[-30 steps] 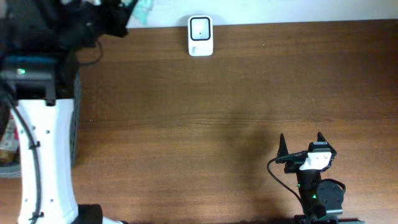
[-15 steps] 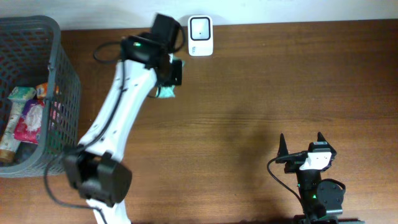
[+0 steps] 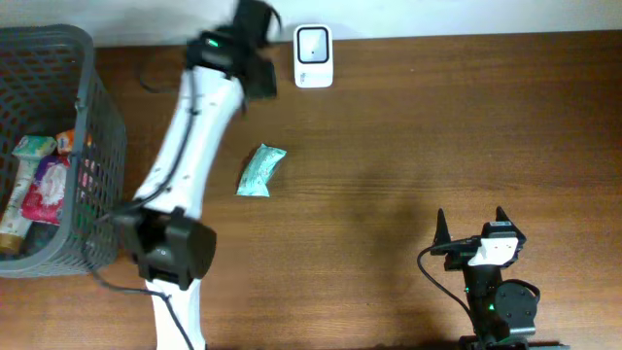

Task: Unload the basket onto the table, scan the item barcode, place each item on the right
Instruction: 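Carry the green wipes pack to the scanner and drop it on the table, then reach into the basket and grasp the red-purple wipes pack with left gripper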

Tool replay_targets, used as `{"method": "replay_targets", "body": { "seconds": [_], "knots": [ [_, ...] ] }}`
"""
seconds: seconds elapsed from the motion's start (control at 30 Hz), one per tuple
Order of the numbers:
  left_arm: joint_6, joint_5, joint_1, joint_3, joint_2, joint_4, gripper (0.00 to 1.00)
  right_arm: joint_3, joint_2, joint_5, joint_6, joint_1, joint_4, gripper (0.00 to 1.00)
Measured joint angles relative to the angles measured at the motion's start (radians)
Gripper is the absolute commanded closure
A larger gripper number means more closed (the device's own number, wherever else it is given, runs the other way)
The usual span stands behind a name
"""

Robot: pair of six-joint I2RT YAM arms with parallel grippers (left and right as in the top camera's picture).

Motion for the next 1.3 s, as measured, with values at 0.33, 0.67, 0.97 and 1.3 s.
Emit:
{"method": "replay_targets", "body": {
  "seconds": [0.33, 0.67, 0.97, 1.3],
  "knots": [
    [0.064, -0.089, 0.528, 0.514, -0.074, -0.041, 0.09, 0.0, 0.0, 0.0, 0.0, 0.0, 0.0, 0.01],
    [0.197, -0.105, 0.814, -0.019, -0.034, -0.047, 0.07, 0.0, 0.0, 0.0, 0.0, 0.0, 0.0, 0.01],
    [0.288, -0.027, 0.811, -0.398, -0.033, 0.092, 0.04, 0.0, 0.0, 0.0, 0.0, 0.0, 0.0, 0.01],
    [0.191, 0.01, 0.809, -0.546, -0.034, 0.179, 0.99, 0.0, 0.0, 0.0, 0.0, 0.0, 0.0, 0.01]
  ]
}}
